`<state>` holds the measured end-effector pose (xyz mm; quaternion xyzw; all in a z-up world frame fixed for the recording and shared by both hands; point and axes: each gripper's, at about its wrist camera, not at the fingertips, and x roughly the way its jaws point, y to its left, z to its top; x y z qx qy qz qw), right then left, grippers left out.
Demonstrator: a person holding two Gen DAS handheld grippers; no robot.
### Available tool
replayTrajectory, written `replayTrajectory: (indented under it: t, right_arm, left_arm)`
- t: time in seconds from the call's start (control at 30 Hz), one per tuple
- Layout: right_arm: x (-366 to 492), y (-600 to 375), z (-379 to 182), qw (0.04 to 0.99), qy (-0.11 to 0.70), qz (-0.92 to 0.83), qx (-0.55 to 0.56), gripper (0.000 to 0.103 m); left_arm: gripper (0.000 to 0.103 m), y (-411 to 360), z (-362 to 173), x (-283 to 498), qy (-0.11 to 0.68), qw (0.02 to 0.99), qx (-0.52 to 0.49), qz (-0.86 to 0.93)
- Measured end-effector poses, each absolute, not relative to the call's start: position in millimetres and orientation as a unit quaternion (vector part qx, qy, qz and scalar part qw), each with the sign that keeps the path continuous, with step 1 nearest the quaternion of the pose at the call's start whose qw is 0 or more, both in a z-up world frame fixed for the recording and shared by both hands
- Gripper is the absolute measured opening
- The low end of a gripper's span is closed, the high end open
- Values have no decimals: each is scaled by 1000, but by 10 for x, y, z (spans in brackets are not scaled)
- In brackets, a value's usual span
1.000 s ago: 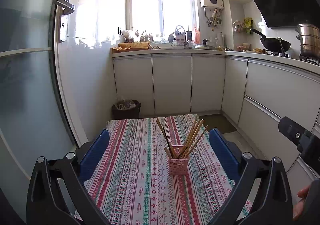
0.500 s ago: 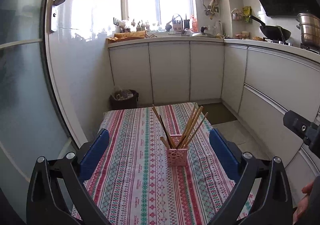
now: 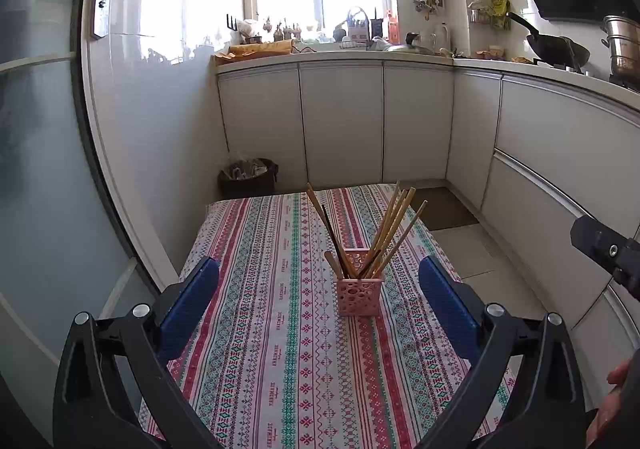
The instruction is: Organize utensils
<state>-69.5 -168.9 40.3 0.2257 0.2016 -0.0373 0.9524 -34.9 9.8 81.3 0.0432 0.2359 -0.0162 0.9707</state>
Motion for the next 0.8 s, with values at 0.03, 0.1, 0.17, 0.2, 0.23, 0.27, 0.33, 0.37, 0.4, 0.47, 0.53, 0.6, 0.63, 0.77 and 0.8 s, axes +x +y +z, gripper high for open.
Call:
replayTrajectory:
  t: [0.03,0.1,0.17,0.2,0.23,0.27,0.33,0.37,0.4,0.47,0.53,0.6,0.63,0.77,0.8]
  right_arm:
    - [-692,-1688,397,952,202,-38,226,96]
    - [-679,-1683,404,952,203,-39,225,96]
    - [-674,-1674,408,952,203,-40,223,96]
    - [-674,-1673,408,953,203,-40,222,96]
    - [-670,-1667,408,953,203,-41,220,96]
    - [-664,-1663,408,953,204,-42,219,96]
    - [-658,-1657,402,954,205,-44,216,96]
    - [-655,-1650,399,954,205,-46,214,96]
    - [-653,-1642,397,954,205,-48,211,96]
    - [-650,-1635,392,956,207,-52,204,96]
    - [-653,-1613,390,958,207,-59,192,96]
    - [-664,-1592,398,960,205,-65,180,96]
    - [-669,-1583,404,961,205,-68,174,96]
    - [-692,-1538,441,964,203,-93,142,96]
    - [-700,-1531,447,965,203,-101,134,96]
  left_arm:
    - [96,103,810,-348,237,970,43,-16]
    - [96,101,804,-348,238,970,42,-16]
    - [96,111,802,-342,239,970,40,-17]
    - [96,119,804,-335,239,970,39,-17]
    - [96,125,806,-333,238,970,38,-16]
    - [96,132,804,-334,239,970,37,-16]
    - [96,144,816,-339,236,971,35,-15]
    - [96,148,817,-347,235,971,34,-15]
    - [96,155,822,-353,234,971,32,-15]
    - [96,165,828,-366,233,972,29,-14]
    - [96,181,828,-374,232,972,27,-13]
    - [96,201,822,-378,233,972,25,-12]
    - [96,206,817,-378,233,972,24,-11]
    - [96,231,818,-389,234,972,21,-8]
    - [96,238,825,-398,232,972,19,-7]
